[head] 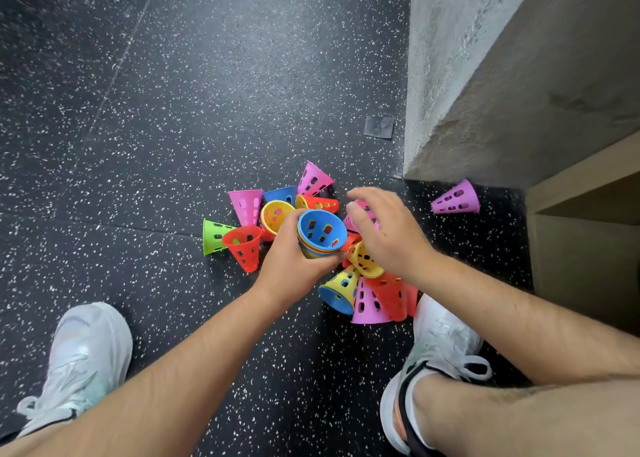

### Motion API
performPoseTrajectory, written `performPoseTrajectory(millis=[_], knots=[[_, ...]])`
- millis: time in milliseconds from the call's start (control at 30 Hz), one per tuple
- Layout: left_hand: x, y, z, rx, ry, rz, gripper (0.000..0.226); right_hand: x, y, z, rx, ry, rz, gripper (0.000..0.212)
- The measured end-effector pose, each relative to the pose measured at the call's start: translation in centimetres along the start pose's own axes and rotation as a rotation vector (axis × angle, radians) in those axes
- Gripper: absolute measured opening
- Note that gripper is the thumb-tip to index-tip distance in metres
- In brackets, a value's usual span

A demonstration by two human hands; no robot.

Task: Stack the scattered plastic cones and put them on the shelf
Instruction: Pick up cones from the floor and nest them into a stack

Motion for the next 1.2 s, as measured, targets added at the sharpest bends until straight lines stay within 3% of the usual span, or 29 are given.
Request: performPoseTrajectory(millis=[133, 300, 500, 733, 933, 1200], knots=[[-0.2, -0.4, 0.0, -0.019, 0.02, -0.015, 0.072, 2.6, 0.0, -0.7, -0.057, -0.167, 0.115, 0.028], [-0.2, -0.8, 0.1, -0.05, 0.032, -0.014, 0.068, 3.9, -1.2, -0.1, -0.256, -0.237, 0.242, 0.028], [-0.1, -0.8, 0.5, -0.051, 0.051, -0.005, 0.065, 4.4, -0.8, -0.1, -0.165, -0.276, 0.206, 0.026], [-0.2, -0.5, 0.7, -0.043, 0.051, -0.024, 0.062, 3.3, -1.6, -1.3, -0.199, -0.226, 0.338, 0.05], [-0.5, 0.2, 0.6, -0.018, 0.057, -0.039, 0.065, 3.4, -2.3, -2.7, -0.19, -0.284, 0.337, 0.029], [-0.8, -0.1, 0.2, -0.035, 0.075, -0.043, 0.068, -0.3, 1.7, -0.8, 0.083, 0.072, 0.003, 0.021]])
Point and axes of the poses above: each hand's wrist, its own z-axis away from the middle knuckle, its own y-axis out of the back of the hand, x = y × z, the point moved 4 cm from there along -z, towards the middle knuckle, and after that the axes turned 6 degrees about -x, right-handed, at the moved point
